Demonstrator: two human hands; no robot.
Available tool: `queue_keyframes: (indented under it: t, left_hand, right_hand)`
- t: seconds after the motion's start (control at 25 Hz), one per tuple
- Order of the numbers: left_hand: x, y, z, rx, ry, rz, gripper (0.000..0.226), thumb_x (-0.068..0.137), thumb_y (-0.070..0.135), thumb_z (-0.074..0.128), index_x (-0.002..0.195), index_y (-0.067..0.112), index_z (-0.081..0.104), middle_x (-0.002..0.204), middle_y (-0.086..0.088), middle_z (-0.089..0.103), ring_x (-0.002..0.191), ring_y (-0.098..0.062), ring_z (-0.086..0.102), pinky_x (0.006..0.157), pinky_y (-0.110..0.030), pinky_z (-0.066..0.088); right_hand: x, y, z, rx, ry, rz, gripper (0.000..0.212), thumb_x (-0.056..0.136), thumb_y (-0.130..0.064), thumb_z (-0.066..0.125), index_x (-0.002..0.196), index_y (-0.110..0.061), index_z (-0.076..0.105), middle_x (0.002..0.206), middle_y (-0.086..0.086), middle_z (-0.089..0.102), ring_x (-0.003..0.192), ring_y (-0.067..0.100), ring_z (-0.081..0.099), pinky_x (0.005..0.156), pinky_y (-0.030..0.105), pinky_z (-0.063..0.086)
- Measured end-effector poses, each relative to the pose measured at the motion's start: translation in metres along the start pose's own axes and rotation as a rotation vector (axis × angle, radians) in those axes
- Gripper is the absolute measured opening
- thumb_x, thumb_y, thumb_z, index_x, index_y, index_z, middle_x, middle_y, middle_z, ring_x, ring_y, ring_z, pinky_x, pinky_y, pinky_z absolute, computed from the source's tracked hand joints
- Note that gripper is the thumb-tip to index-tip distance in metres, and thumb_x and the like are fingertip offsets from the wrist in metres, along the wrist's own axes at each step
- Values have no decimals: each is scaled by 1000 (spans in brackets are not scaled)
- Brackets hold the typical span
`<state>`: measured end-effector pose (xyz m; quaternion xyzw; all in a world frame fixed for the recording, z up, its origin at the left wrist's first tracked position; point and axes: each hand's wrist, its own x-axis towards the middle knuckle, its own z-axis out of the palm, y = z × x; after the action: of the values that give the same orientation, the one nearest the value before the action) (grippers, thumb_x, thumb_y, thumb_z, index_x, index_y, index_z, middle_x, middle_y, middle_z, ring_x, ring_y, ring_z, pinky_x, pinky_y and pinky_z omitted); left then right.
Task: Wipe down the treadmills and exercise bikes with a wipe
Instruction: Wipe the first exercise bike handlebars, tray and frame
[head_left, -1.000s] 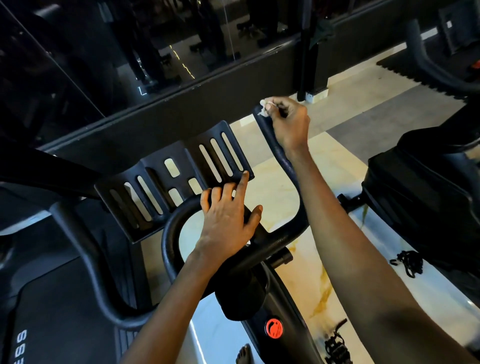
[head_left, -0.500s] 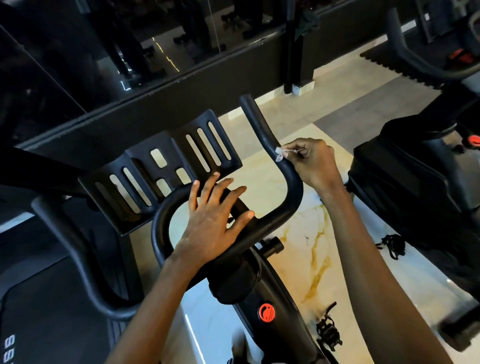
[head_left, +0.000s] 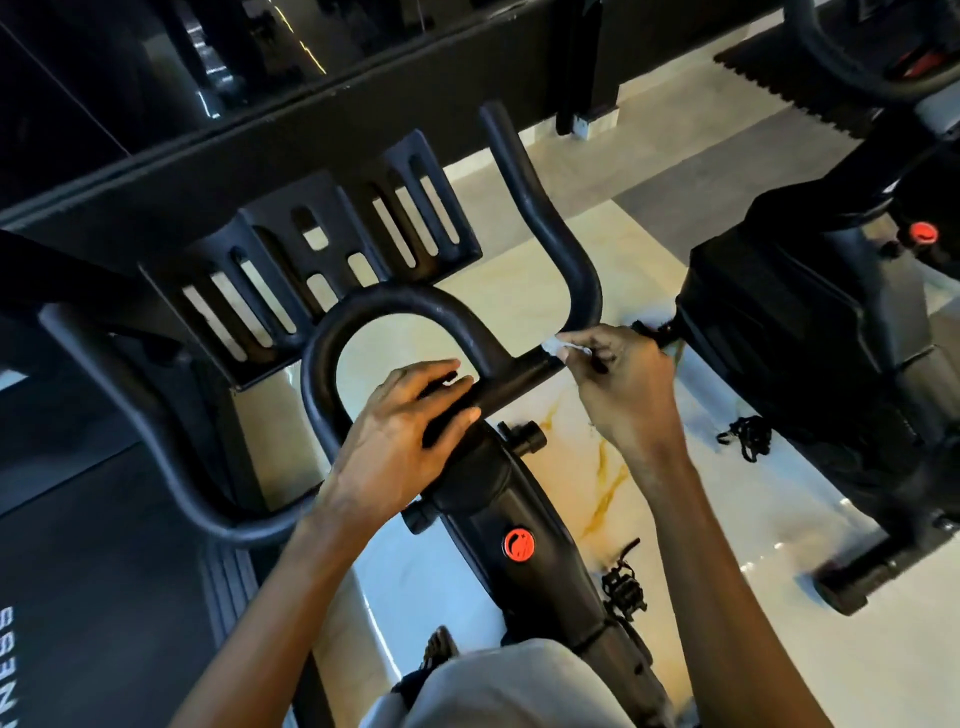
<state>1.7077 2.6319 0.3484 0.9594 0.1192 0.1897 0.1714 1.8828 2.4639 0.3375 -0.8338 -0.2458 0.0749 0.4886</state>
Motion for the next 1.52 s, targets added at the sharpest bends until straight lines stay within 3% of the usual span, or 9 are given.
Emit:
queue_keyframes:
  t: [0.08,0.16,0.36,0.6,0.76,1.04,1.24,1.4,1.52]
  left_hand:
    - [-15,-4,-1,72,78,45,44,96,41,58,128,12,69,123,-3,67,111,-20,62,98,-41,50]
    - [-29,-11,-5,178,132,76,45,95,44,59,128,14,69,117,-2,70,107,-20,63,98,-37,42]
    - [-47,-28,-11,163,115,60,53,93,50,59,131,15,66,116,-2,71,104,-21,64,99,-34,35]
    - [-53,-38,-21,80,92,140,51,93,43,63,134,13,64,124,-3,68,112,-19,62,109,-27,26]
    - [-58,-44,-21,78,105,176,50,91,37,68,134,10,63,123,-6,69,112,-20,63,115,-28,21]
    - [-69,-49,-25,34,115,196,47,94,34,65,134,10,62,126,-7,68,124,-21,58,115,-32,22]
    - [-93,-56,-31,-24,156,124,42,95,26,67,132,8,63,139,-10,58,139,-25,43,118,-39,25]
    - [-90,-55,-33,-25,126,120,42,97,27,64,134,6,62,141,-11,58,144,-23,38,125,-33,5]
    - [-88,-56,-36,-35,103,111,43,98,29,64,136,9,60,143,-9,56,147,-22,34,124,-30,-6]
  right_hand:
    - [-21,-8,12,63,22,-23,12,92,-27,71,103,-30,77,98,-17,73,90,-5,67,81,16,53]
    - [-31,-12,21,78,95,-39,14,92,-24,71,104,-29,77,97,-15,71,89,-3,67,80,14,52]
    - [-61,-32,47,122,214,-90,22,91,-9,69,107,-22,76,103,-6,71,94,1,67,86,17,53]
    - [-78,-47,56,185,265,-10,17,90,-11,71,102,-22,76,101,-10,74,90,1,71,83,28,59]
    - [-117,-54,71,124,140,10,10,88,-11,74,96,-18,75,97,-10,74,86,0,70,83,27,58]
    - [-140,-62,69,-121,-26,-29,21,88,-21,75,108,-27,78,103,-10,70,84,5,68,84,26,56]
    - [-151,-66,90,-90,157,-1,16,87,-19,76,101,-24,79,102,-13,70,88,6,66,84,31,56]
    - [-162,-70,91,-202,116,-83,16,88,-15,73,99,-25,79,100,-9,72,88,8,67,83,29,56]
    - [-140,-67,78,-141,227,64,16,92,-17,69,98,-28,78,101,-9,75,86,5,69,84,32,58]
